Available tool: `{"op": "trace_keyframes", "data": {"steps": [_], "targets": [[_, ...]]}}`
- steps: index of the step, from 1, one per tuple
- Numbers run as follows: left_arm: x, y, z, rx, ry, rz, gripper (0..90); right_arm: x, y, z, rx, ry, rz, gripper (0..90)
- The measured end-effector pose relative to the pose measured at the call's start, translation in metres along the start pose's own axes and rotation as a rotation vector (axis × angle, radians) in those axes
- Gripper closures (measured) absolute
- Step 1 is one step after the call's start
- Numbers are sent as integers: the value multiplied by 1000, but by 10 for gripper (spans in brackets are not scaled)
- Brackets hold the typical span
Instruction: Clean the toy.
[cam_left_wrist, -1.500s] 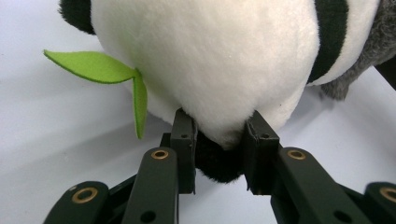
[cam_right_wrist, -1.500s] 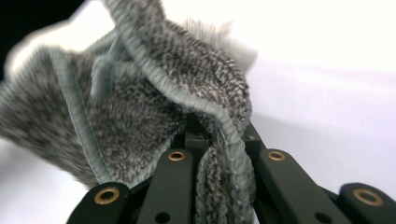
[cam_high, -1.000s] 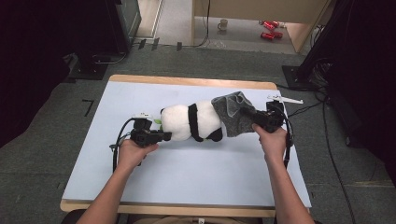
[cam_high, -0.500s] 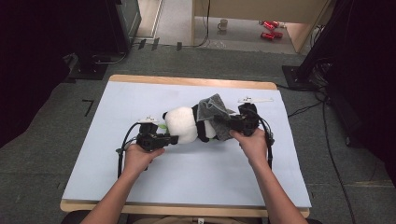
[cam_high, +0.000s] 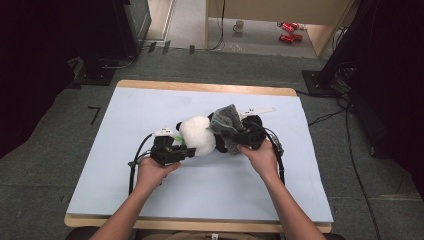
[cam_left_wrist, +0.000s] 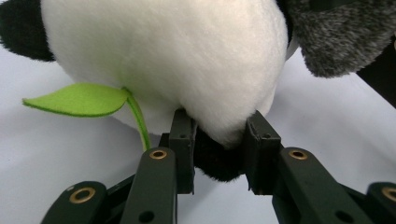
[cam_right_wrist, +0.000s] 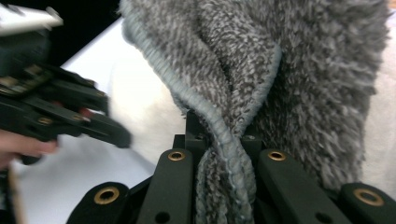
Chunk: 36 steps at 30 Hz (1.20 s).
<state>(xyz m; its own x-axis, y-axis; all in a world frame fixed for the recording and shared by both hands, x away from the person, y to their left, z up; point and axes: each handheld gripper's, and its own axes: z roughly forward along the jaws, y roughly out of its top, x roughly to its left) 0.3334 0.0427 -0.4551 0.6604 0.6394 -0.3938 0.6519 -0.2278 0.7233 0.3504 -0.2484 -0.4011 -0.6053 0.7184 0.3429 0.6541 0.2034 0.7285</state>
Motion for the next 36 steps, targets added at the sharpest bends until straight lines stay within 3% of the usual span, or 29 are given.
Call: {"op": "trace_keyframes", "data": {"steps": [5,8,11,14,16,22,30,34,36], "targets": [[2,0,1,3,-3,17,640,-2,-5,5,8,-25,-15,815],[2,3,-3,23,1,85,587,-4,-6,6,8,-40,-27,816],[6,4,-9,17,-14,110,535,-8,-7,4,11,-41,-13,817],[16,8,-22,-38,-38,84,483,-13,-7,2,12,-36,-3,816],[24,10,-29,-36,-35,68,455,-16,-7,1,11,-36,1,816],[44,16,-40,-38,-17,77,437,-21,-7,-5,11,-48,11,816],[53,29,-32,-64,-21,122,418,-34,-11,-17,-12,-44,53,813],[54,37,-23,-59,-63,136,413,-40,-15,-24,-25,-39,76,812],[53,40,-20,-56,-52,174,408,-43,-17,-26,-24,-34,83,812]]}}
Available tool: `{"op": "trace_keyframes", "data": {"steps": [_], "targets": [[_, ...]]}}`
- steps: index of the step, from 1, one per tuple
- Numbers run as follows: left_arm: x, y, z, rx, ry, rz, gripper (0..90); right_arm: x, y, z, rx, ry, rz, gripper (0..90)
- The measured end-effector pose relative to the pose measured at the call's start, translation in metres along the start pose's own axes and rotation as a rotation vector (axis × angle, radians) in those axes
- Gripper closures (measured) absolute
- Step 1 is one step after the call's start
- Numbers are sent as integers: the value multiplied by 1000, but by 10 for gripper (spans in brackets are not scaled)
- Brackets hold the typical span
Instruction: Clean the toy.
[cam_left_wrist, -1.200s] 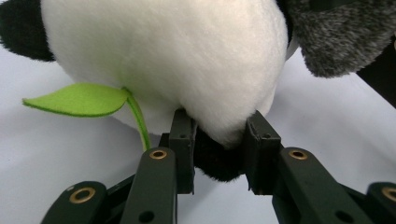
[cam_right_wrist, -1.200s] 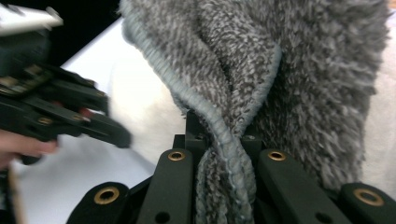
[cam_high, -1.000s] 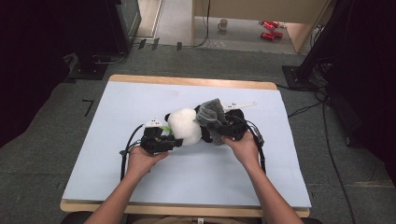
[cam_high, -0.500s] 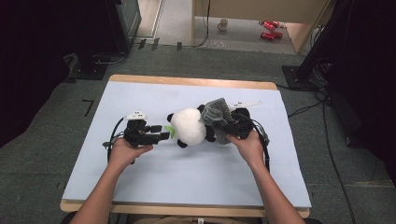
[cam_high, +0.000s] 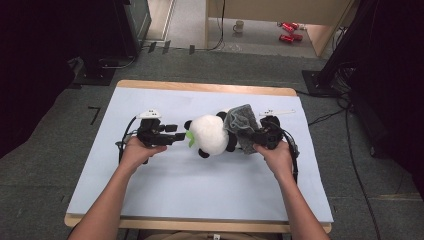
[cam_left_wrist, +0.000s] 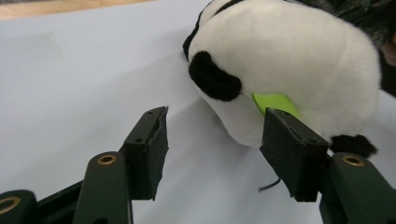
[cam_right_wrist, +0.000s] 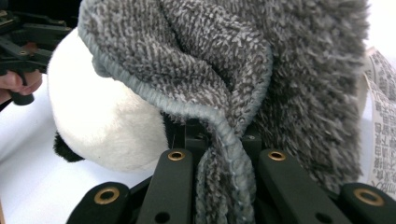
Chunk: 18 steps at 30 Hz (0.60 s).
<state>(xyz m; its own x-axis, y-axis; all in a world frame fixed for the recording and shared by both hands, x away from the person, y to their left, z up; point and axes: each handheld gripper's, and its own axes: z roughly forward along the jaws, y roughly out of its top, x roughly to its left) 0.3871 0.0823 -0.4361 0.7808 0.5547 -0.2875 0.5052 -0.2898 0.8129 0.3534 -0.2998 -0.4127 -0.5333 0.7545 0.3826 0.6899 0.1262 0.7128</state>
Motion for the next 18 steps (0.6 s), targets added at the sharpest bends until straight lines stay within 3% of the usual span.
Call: {"op": "trace_keyframes", "data": {"steps": [2,7,11,16,18], "targets": [[0,5,1,1,-9,30,413,-1,-1,0,4,16,2,811],[2,16,3,-21,-101,9,400,1,-5,5,19,50,-22,811],[4,15,22,38,-155,-12,369,5,-6,6,20,50,-35,809],[9,12,32,59,-184,-55,328,8,-5,6,25,41,-35,808],[8,11,35,89,-222,-86,359,10,-4,6,30,33,-42,807]]}}
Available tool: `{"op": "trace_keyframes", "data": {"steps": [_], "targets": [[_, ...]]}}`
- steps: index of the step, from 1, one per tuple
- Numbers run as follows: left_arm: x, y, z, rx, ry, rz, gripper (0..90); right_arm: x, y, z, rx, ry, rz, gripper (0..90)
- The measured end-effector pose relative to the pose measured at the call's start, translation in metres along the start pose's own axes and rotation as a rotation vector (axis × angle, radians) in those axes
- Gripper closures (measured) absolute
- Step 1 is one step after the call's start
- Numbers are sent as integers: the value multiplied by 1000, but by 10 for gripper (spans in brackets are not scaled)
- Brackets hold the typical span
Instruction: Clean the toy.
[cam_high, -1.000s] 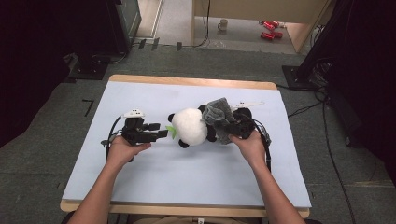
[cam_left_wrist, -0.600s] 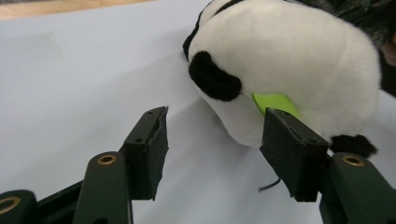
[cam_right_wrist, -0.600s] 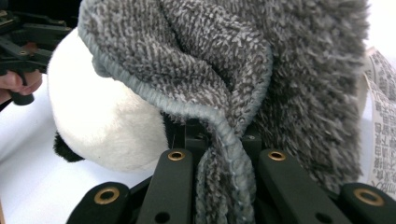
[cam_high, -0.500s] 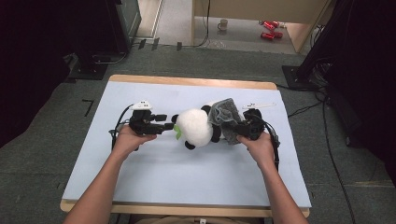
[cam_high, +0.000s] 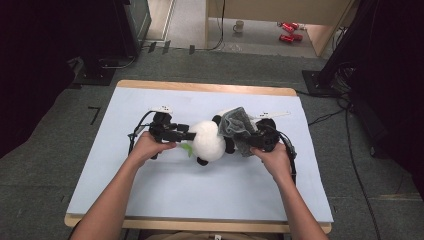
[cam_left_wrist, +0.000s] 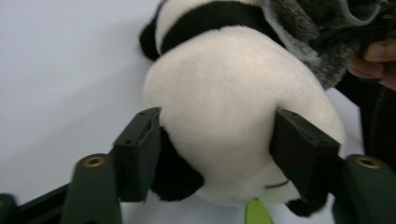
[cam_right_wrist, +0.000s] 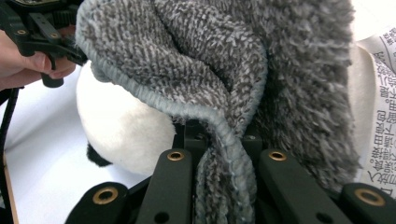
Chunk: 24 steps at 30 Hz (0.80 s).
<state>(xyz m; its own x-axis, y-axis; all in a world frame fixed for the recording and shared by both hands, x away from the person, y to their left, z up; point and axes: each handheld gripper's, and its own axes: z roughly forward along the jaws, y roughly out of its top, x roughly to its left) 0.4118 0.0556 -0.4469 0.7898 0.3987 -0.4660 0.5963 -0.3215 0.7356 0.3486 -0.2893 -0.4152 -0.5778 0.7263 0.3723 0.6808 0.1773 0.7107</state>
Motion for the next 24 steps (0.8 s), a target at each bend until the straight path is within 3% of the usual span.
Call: {"op": "trace_keyframes", "data": {"steps": [5,9,12,16,19,24], "targets": [[-7,-4,9,46,-42,-2,448,4,3,-3,11,-40,-8,809],[-17,-7,10,45,14,63,633,11,8,-7,4,-39,-15,811],[-19,-5,9,40,27,33,697,24,13,-10,-23,-23,-35,811],[-23,-4,8,38,38,-7,716,46,19,-11,-40,17,-70,811],[-25,-5,8,38,47,-26,717,66,22,-5,-49,81,-91,812],[-26,-5,7,19,37,-54,715,91,22,6,-41,136,-137,812]]}}
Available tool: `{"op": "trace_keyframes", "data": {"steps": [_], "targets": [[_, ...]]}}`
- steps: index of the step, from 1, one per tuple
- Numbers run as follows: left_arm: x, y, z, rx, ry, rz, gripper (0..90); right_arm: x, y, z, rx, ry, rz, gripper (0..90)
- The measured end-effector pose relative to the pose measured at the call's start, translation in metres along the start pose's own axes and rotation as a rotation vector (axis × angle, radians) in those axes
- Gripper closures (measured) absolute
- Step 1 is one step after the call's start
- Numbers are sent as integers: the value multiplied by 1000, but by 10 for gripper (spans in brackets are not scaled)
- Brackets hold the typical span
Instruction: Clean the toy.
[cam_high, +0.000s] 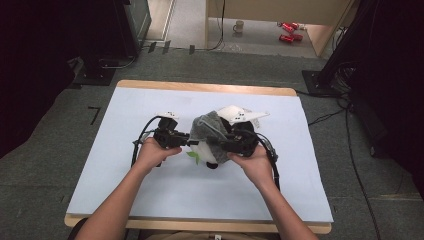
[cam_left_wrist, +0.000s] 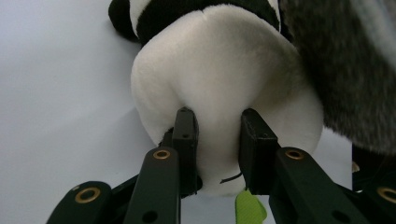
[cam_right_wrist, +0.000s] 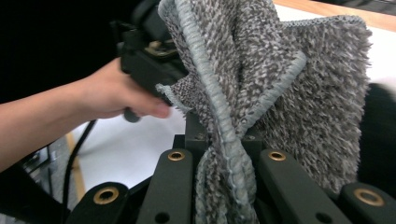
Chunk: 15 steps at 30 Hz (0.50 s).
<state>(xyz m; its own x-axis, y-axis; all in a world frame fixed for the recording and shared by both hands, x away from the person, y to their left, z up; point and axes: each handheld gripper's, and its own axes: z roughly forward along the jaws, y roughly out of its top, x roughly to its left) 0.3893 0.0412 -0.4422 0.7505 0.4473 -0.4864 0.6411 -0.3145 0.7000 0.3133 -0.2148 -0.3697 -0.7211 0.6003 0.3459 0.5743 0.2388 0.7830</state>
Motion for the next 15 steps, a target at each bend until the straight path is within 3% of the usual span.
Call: {"op": "trace_keyframes", "data": {"steps": [5,11,15], "targets": [[-6,2,0,-25,-3,-17,722,14,-5,19,30,14,-32,810],[-8,1,3,-10,9,-32,736,9,-23,39,83,-38,-46,816],[-6,-1,6,4,11,-28,752,4,-38,52,121,-37,-58,821]]}}
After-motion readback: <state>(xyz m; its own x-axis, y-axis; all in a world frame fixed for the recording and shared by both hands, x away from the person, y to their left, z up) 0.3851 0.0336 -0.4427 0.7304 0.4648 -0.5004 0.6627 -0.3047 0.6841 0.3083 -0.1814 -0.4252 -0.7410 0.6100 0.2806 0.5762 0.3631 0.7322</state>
